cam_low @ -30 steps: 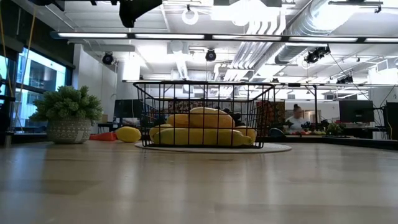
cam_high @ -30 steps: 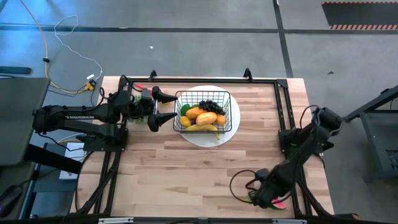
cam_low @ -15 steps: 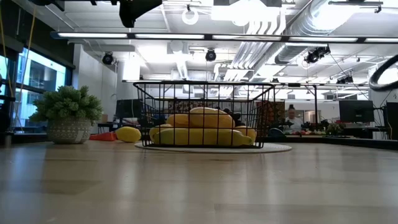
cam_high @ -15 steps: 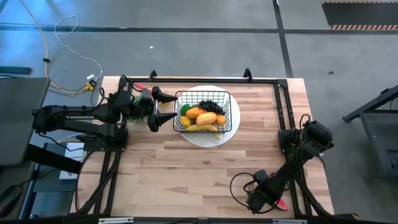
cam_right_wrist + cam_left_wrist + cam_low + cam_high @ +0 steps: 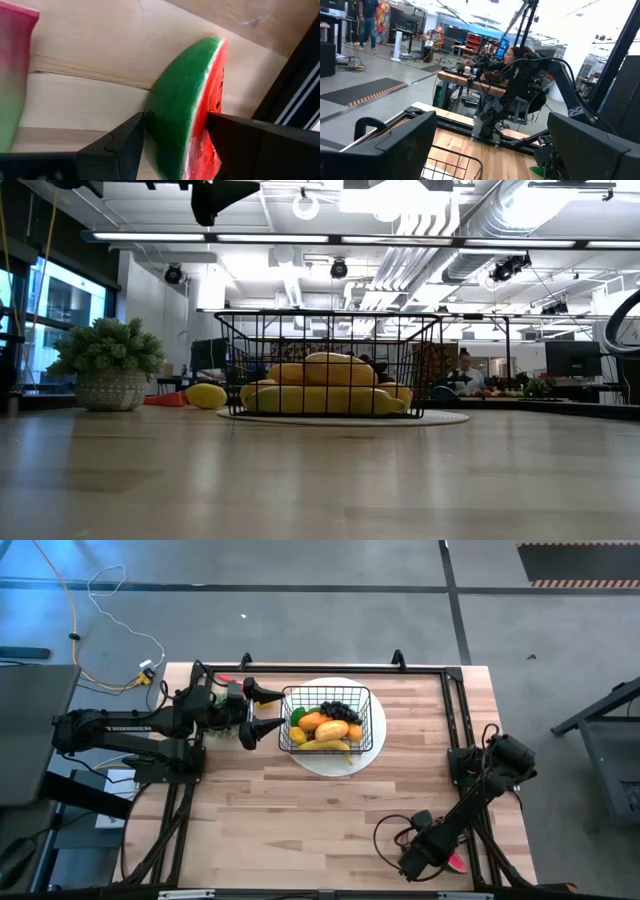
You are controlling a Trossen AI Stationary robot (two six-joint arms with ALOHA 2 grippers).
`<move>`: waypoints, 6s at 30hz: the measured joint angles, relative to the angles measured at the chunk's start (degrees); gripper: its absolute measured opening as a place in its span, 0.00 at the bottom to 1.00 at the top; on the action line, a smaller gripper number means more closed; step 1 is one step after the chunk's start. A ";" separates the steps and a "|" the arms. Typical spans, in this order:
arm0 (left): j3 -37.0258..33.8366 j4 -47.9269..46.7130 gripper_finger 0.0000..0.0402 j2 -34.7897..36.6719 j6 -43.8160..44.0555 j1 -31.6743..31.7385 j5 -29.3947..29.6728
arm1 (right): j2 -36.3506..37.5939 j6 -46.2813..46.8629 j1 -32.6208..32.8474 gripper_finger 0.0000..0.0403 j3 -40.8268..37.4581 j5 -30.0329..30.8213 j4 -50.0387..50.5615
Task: Build produce basket
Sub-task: Put the red watermelon into the wire basket, then put the yellow lemon into the wire basket
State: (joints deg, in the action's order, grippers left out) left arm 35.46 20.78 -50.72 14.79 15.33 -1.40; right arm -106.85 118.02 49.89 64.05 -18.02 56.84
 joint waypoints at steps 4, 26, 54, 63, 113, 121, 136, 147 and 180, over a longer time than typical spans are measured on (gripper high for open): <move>0.00 0.00 0.93 -0.01 0.00 0.00 0.15 | 0.00 -1.07 0.00 0.51 -0.04 0.02 -0.09; 0.00 -0.02 0.93 -0.01 0.00 0.00 0.17 | -0.04 -1.64 0.00 0.35 1.03 0.07 1.85; -0.02 -0.87 0.93 -0.02 -0.21 -0.02 0.13 | 36.20 -31.21 -9.57 0.35 1.16 43.42 2.01; -0.02 -0.85 0.93 -0.02 1.78 -0.02 -3.33 | 38.07 -73.78 -31.44 0.35 -1.63 30.78 -22.86; -0.02 6.16 0.93 -0.02 0.00 0.02 -2.41 | 17.22 -108.12 -63.14 0.35 19.39 1.20 -27.65; -0.02 6.10 0.93 -0.02 0.00 0.02 -2.24 | 1.62 -124.19 -65.82 0.35 35.43 -7.90 -11.51; -0.02 6.08 0.93 -0.02 0.20 -0.02 -2.20 | -14.19 -133.51 -67.57 0.35 47.76 -15.05 -3.07; -0.02 6.08 0.93 0.00 0.03 0.00 -0.68 | -15.12 -130.55 -67.56 0.35 47.65 -15.47 -1.40; -0.02 6.03 0.93 0.00 0.04 0.00 -0.73 | -8.76 -132.04 -69.04 0.73 57.66 -15.02 21.56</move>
State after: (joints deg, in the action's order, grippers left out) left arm 35.44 26.81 -50.72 14.83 15.33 -2.13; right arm -115.61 -14.02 -19.15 121.71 -33.04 78.40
